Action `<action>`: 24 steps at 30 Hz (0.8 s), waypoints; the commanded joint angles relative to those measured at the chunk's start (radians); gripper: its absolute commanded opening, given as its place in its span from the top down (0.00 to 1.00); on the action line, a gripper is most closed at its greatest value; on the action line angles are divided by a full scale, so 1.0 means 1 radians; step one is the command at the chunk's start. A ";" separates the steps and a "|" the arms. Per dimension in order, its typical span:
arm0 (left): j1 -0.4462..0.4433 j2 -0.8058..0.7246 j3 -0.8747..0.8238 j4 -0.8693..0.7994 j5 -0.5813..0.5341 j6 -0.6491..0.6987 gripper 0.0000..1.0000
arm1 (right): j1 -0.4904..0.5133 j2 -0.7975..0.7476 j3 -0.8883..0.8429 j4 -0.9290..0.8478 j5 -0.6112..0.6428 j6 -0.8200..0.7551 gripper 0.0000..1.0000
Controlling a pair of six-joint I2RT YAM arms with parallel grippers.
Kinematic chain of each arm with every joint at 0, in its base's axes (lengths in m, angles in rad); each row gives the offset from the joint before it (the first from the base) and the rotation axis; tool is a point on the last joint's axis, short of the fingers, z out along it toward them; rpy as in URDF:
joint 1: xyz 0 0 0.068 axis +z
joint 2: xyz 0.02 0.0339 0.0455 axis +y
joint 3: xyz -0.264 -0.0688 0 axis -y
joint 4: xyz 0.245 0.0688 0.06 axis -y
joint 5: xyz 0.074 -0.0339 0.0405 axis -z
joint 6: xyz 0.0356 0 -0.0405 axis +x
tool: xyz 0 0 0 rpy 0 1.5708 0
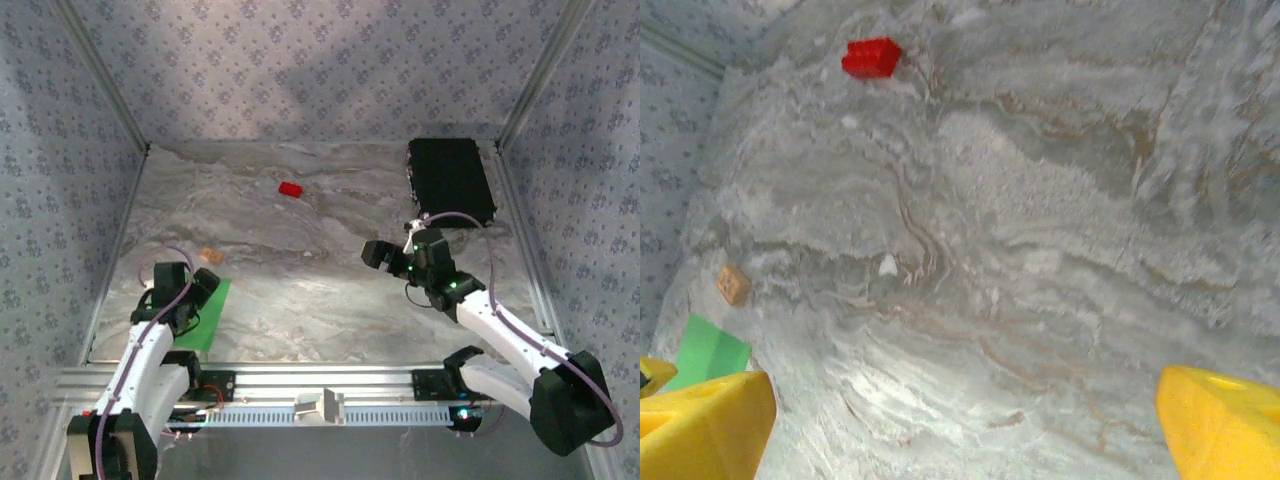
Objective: Fold a paper plane with a square sheet of paper (pick it up from the middle)
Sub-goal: Move the square sheet of paper to the center of the table.
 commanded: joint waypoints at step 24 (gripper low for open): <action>-0.607 0.235 0.023 0.339 -0.094 -0.592 0.00 | 0.120 -0.102 -0.123 0.001 0.047 0.165 0.01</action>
